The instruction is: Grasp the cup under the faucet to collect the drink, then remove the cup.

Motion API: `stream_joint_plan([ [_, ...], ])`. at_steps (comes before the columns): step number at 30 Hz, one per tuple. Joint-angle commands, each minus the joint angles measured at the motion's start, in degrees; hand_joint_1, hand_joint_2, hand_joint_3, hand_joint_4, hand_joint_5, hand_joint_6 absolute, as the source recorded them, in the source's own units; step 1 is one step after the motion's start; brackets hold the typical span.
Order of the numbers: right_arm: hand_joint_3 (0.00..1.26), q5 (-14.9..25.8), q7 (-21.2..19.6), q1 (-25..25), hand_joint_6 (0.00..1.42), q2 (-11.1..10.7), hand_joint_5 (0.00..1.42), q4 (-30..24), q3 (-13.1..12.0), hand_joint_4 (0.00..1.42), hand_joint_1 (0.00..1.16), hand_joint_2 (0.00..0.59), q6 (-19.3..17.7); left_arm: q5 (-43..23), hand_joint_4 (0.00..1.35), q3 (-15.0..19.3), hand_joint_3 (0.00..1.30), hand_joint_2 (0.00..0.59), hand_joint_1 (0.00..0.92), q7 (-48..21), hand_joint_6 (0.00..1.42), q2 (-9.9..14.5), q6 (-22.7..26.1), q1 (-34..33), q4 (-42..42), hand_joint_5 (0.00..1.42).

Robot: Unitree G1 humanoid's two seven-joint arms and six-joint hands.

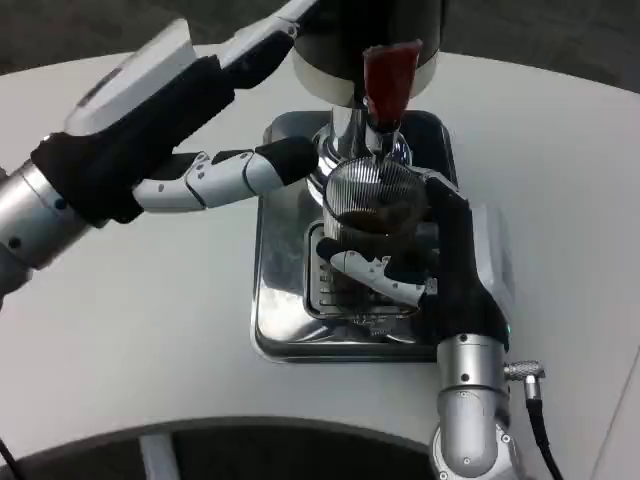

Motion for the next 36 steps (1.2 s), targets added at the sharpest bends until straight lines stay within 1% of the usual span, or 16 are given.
stream_joint_plan([
  [1, 0.65, -0.7, -0.3, 1.9, 1.29, 0.2, 0.94, -2.5, 0.6, 0.83, 1.14, 0.133, 0.0, -0.6, 0.00, 0.5, 0.00, 0.202, 0.000, 0.5, 0.05, 0.2, 0.1, 1.4, 0.0, 0.07],
  [2, 0.65, -1.0, -0.1, 2.1, 1.30, 0.2, 0.94, -3.1, 0.7, 0.83, 1.15, 0.147, 0.5, -0.6, 0.00, 0.5, 0.00, 0.203, 0.000, 0.6, 0.03, 0.2, 0.1, 1.4, -0.1, 0.06],
  [7, 0.65, -1.6, 1.7, 3.4, 1.30, 0.2, 0.94, -6.2, 1.6, 0.83, 1.15, 0.151, 1.8, -0.2, 0.00, 0.7, 0.00, 0.198, 0.000, 1.1, 0.00, 0.2, 0.6, 2.2, -0.7, 0.03],
  [10, 0.65, -1.8, 2.2, 4.2, 1.31, 0.3, 0.94, -7.1, 1.9, 0.83, 1.15, 0.134, 2.0, -0.2, 0.00, 0.8, 0.00, 0.198, 0.000, 1.2, 0.00, 0.2, 0.7, 2.8, -1.1, 0.03],
  [14, 0.66, -2.1, 2.6, 5.8, 1.32, 0.5, 0.94, -10.0, 2.3, 0.84, 1.15, 0.133, 2.3, 0.0, 0.00, 0.9, 0.00, 0.193, 0.000, 1.4, 0.00, 0.4, 0.8, 3.4, -1.5, 0.01],
  [16, 0.66, -2.6, 3.2, 6.4, 1.33, 0.5, 0.94, -11.8, 2.7, 0.84, 1.15, 0.133, 3.5, 0.5, 0.00, 1.2, 0.00, 0.193, 0.000, 1.8, 0.00, 0.7, 0.9, 3.9, -1.9, 0.01],
  [18, 0.66, -3.7, 4.5, 7.8, 1.33, 0.3, 0.94, -15.1, 3.6, 0.84, 1.15, 0.133, 5.2, 1.1, 0.00, 1.6, 0.00, 0.193, 0.000, 2.1, 0.00, 1.0, 1.0, 4.5, -2.3, 0.00],
  [20, 0.66, -4.3, 5.6, 9.2, 1.33, 0.3, 0.94, -17.5, 4.2, 0.84, 1.15, 0.133, 6.2, 2.0, 0.00, 2.1, 0.00, 0.192, 0.000, 2.5, 0.00, 1.7, 1.0, 5.6, -3.2, 0.00],
  [25, 0.67, -4.1, 8.1, 13.1, 1.33, 0.2, 0.94, -23.0, 5.0, 0.84, 1.15, 0.133, 7.4, 4.3, 0.00, 3.5, 0.00, 0.187, 0.000, 3.6, 0.00, 3.6, 2.4, 8.6, -5.4, 0.00],
  [29, 0.67, -4.1, 10.0, 15.6, 1.36, 0.1, 0.95, -27.5, 5.2, 0.86, 1.15, 0.133, 8.2, 6.5, 0.00, 5.3, 0.00, 0.181, 0.000, 4.6, 0.00, 5.5, 4.6, 13.0, -7.6, 0.00],
  [31, 0.67, -4.1, 11.0, 16.8, 1.37, 0.0, 0.95, -29.5, 5.3, 0.86, 1.15, 0.133, 8.8, 7.4, 0.00, 5.6, 0.00, 0.170, 0.000, 5.0, 0.00, 6.2, 5.4, 14.6, -8.6, 0.00],
  [32, 0.68, -4.1, 11.4, 17.1, 1.37, 0.0, 0.96, -30.2, 5.3, 0.87, 1.15, 0.133, 9.1, 8.4, 0.00, 5.8, 0.00, 0.169, 0.000, 5.0, 0.00, 7.0, 6.0, 15.8, -9.4, 0.00],
  [36, 0.69, -4.4, 13.1, 19.8, 1.37, 0.1, 0.97, -35.3, 5.3, 0.88, 1.15, 0.133, 10.8, 11.0, 0.00, 6.3, 0.00, 0.155, 0.000, 5.4, 0.00, 8.6, 7.8, 19.2, -12.7, 0.00],
])
